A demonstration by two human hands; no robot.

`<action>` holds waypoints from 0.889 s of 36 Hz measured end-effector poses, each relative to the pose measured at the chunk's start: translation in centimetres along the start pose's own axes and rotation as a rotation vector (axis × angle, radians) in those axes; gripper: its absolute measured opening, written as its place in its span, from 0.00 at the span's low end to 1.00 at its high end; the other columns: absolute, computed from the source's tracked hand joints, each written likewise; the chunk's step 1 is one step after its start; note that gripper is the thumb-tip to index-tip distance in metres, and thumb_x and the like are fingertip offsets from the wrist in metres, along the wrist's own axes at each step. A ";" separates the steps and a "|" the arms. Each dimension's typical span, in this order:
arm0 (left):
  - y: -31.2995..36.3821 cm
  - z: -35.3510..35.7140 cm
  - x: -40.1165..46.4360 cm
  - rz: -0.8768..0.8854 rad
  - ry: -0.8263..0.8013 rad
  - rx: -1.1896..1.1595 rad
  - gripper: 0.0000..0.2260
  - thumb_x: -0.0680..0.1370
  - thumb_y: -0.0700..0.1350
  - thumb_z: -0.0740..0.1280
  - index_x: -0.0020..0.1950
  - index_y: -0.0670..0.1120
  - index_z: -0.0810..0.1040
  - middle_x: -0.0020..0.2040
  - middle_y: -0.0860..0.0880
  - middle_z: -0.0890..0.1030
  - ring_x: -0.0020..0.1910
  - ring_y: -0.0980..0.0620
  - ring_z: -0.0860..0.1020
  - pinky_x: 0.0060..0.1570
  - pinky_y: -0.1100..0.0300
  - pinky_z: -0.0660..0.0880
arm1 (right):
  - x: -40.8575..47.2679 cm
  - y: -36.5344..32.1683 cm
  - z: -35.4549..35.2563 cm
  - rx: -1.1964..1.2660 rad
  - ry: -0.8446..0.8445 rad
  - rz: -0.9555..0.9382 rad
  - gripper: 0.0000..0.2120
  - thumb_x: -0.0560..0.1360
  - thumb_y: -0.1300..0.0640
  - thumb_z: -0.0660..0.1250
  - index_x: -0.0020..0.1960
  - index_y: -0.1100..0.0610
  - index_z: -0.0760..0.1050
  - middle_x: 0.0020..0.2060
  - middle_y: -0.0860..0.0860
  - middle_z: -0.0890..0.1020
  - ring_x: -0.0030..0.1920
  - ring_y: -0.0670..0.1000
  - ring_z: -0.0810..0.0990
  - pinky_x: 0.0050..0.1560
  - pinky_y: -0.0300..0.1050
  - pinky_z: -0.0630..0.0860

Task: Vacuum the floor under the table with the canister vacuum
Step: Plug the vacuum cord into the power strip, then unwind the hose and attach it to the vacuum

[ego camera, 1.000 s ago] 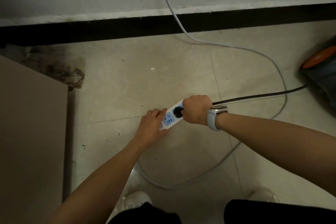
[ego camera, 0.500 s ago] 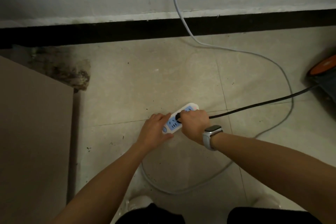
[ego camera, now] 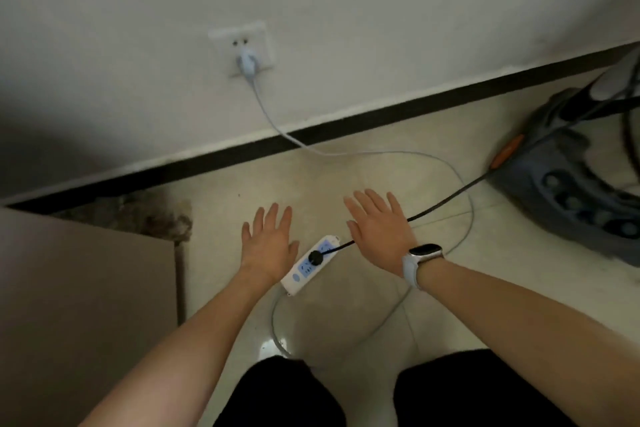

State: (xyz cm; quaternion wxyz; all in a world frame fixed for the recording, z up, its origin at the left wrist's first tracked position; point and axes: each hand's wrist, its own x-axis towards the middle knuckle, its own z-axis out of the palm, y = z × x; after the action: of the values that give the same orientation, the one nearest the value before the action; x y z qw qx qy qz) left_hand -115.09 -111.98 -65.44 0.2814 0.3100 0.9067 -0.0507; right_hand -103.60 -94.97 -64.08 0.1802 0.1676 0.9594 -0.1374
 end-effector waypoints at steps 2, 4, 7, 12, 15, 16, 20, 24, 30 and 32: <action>3.0 -4.5 -2.2 0.040 0.032 0.000 0.28 0.83 0.53 0.53 0.79 0.50 0.45 0.79 0.48 0.45 0.78 0.46 0.44 0.74 0.45 0.46 | -3.2 1.3 -4.0 0.077 0.041 0.099 0.24 0.83 0.49 0.43 0.78 0.54 0.50 0.77 0.53 0.54 0.77 0.54 0.50 0.74 0.56 0.43; 6.4 -8.8 -4.8 0.079 0.065 -0.027 0.27 0.83 0.52 0.53 0.79 0.50 0.47 0.79 0.49 0.47 0.78 0.47 0.45 0.74 0.45 0.45 | -6.7 2.7 -8.1 0.135 0.059 0.183 0.24 0.83 0.50 0.45 0.78 0.54 0.51 0.77 0.52 0.54 0.77 0.54 0.49 0.74 0.56 0.43; 12.1 -14.8 -9.0 0.140 0.103 -0.072 0.26 0.82 0.51 0.55 0.79 0.49 0.51 0.79 0.47 0.51 0.77 0.47 0.48 0.75 0.47 0.48 | -12.5 5.0 -14.7 0.242 0.080 0.304 0.24 0.83 0.50 0.46 0.77 0.54 0.52 0.77 0.52 0.55 0.77 0.53 0.49 0.75 0.56 0.44; 22.5 -24.2 -15.3 0.277 0.139 -0.129 0.26 0.82 0.50 0.57 0.78 0.48 0.55 0.78 0.45 0.56 0.75 0.47 0.55 0.72 0.51 0.54 | -22.1 9.9 -24.9 0.390 0.205 0.497 0.23 0.82 0.52 0.50 0.76 0.54 0.57 0.75 0.52 0.60 0.76 0.54 0.52 0.74 0.56 0.48; 29.1 -29.3 -18.1 0.345 0.142 -0.150 0.26 0.81 0.50 0.58 0.78 0.47 0.55 0.77 0.45 0.57 0.76 0.47 0.55 0.72 0.52 0.54 | -27.3 13.4 -30.3 0.424 0.233 0.595 0.23 0.82 0.52 0.50 0.76 0.54 0.57 0.76 0.52 0.59 0.77 0.53 0.51 0.75 0.55 0.48; 31.2 -30.8 -18.9 0.359 0.141 -0.165 0.26 0.81 0.49 0.58 0.78 0.47 0.56 0.77 0.44 0.58 0.75 0.47 0.56 0.72 0.52 0.54 | -28.9 14.6 -32.0 0.433 0.247 0.625 0.23 0.82 0.52 0.50 0.76 0.54 0.57 0.76 0.51 0.59 0.77 0.53 0.52 0.75 0.54 0.49; 38.6 -35.4 -21.5 0.403 0.111 -0.295 0.25 0.80 0.47 0.61 0.76 0.45 0.61 0.75 0.44 0.62 0.73 0.46 0.61 0.70 0.52 0.59 | -34.3 18.9 -37.2 0.461 0.313 0.711 0.22 0.82 0.52 0.51 0.75 0.55 0.60 0.74 0.52 0.62 0.75 0.54 0.56 0.74 0.52 0.54; 43.4 -37.1 -23.0 0.459 0.078 -0.376 0.23 0.80 0.45 0.61 0.75 0.44 0.63 0.73 0.44 0.65 0.71 0.47 0.65 0.69 0.52 0.63 | -37.8 22.6 -39.4 0.486 0.337 0.792 0.21 0.82 0.54 0.53 0.74 0.57 0.63 0.72 0.54 0.66 0.73 0.55 0.61 0.71 0.50 0.60; 46.5 -37.3 -21.5 0.453 -0.021 -0.398 0.21 0.81 0.45 0.60 0.74 0.44 0.64 0.73 0.45 0.65 0.71 0.48 0.65 0.67 0.55 0.64 | -38.7 25.8 -39.5 0.594 0.308 0.855 0.21 0.81 0.55 0.53 0.73 0.58 0.63 0.71 0.55 0.67 0.71 0.56 0.63 0.69 0.52 0.64; 47.6 -37.7 -19.8 0.437 -0.033 -0.405 0.21 0.81 0.44 0.60 0.74 0.43 0.64 0.72 0.44 0.65 0.70 0.47 0.66 0.67 0.55 0.64 | -38.1 27.2 -39.7 0.601 0.298 0.843 0.21 0.81 0.56 0.53 0.73 0.58 0.63 0.71 0.55 0.67 0.71 0.56 0.63 0.69 0.52 0.64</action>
State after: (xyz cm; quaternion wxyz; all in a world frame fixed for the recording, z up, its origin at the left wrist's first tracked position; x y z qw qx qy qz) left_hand -92.19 -74.26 -19.23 0.3564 0.4343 0.8056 0.1882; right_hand -71.94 -67.87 -19.03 0.0258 0.6001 0.7425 -0.2966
